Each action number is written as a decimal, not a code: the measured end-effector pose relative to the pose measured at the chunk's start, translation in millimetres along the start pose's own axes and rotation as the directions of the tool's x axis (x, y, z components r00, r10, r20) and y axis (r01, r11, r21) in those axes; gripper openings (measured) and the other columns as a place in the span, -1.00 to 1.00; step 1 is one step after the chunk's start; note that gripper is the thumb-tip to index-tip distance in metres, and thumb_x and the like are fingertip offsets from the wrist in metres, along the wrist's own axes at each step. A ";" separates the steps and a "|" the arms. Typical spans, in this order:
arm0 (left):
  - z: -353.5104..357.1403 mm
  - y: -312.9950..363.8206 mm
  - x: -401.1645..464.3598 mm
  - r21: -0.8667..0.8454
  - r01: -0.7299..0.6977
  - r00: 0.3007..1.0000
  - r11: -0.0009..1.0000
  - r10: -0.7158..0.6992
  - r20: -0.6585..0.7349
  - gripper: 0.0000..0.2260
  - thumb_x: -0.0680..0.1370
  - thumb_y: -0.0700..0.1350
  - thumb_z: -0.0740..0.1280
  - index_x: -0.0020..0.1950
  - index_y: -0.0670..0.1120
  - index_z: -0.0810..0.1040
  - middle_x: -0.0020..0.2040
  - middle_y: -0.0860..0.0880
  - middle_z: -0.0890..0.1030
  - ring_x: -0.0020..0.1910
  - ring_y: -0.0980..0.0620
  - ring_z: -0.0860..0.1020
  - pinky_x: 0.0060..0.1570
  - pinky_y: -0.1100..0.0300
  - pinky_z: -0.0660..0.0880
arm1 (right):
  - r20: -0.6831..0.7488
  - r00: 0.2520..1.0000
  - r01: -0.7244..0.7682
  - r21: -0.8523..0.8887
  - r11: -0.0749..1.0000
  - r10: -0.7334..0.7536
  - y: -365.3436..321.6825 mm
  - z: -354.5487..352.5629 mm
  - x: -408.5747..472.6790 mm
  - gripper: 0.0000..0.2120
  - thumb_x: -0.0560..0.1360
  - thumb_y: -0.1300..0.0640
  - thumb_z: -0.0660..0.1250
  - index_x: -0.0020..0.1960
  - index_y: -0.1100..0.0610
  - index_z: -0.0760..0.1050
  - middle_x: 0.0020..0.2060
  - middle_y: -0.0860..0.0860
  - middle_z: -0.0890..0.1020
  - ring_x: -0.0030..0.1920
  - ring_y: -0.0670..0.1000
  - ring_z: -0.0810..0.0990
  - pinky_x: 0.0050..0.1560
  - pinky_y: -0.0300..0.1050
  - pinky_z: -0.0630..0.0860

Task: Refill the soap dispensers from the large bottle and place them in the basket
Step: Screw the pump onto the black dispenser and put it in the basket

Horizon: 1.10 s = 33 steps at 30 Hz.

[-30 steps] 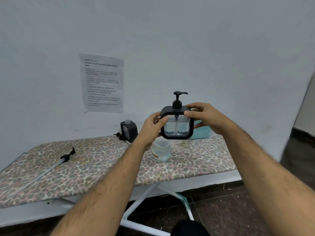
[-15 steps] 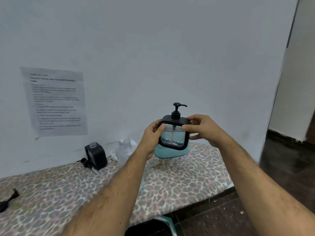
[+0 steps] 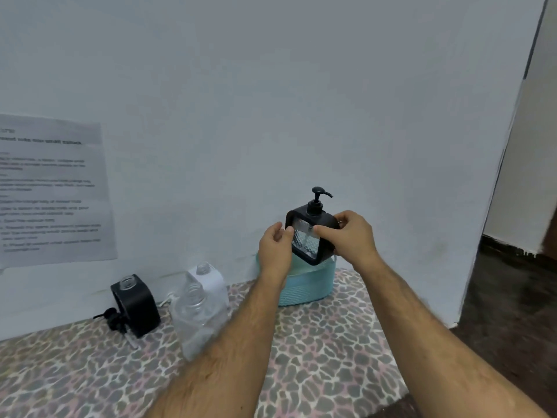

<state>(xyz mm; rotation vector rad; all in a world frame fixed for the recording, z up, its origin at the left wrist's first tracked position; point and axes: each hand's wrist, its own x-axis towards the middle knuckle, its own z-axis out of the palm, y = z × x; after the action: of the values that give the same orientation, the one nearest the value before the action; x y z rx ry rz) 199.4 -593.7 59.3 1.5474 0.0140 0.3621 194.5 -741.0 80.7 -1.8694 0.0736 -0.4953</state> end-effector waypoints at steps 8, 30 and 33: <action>-5.3 -38.3 3.4 0.459 -0.185 0.974 0.869 0.101 0.202 -0.65 0.60 -0.18 0.29 0.40 -0.10 0.47 0.32 -0.01 0.54 0.32 0.04 0.48 0.23 0.31 0.31 | -0.039 0.998 -0.052 -0.244 0.968 0.044 14.2 34.5 20.5 -0.62 0.35 -0.03 0.49 0.00 0.15 0.44 -0.21 -0.07 0.53 -0.24 -0.10 0.49 -0.40 -0.21 0.32; -3.9 -62.5 15.2 0.799 -0.216 0.962 0.560 -0.019 0.274 -0.68 0.52 0.11 0.38 0.15 -0.07 0.55 -0.02 0.02 0.62 -0.06 0.03 0.56 -0.18 0.14 0.43 | -0.009 0.998 -0.051 -0.721 0.692 0.064 42.9 75.9 30.2 -0.60 0.44 -0.19 0.44 -0.08 0.10 0.38 -0.22 -0.01 0.50 -0.21 0.04 0.47 -0.28 -0.15 0.35; -4.6 -63.7 15.8 0.795 -0.210 0.964 0.569 -0.016 0.267 -0.69 0.52 0.11 0.39 0.13 -0.06 0.56 -0.03 0.02 0.62 -0.11 0.05 0.53 -0.19 0.15 0.42 | 0.003 0.997 -0.045 -0.749 0.660 0.072 43.9 78.7 32.1 -0.62 0.42 -0.19 0.45 -0.10 0.09 0.43 -0.21 -0.01 0.54 -0.21 0.04 0.50 -0.29 -0.16 0.36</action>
<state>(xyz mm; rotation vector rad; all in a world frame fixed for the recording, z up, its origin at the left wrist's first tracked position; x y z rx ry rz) 227.3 -584.3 0.4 2.5464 -0.1181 0.2484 261.2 -695.9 29.0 -2.6880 0.3681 -0.4134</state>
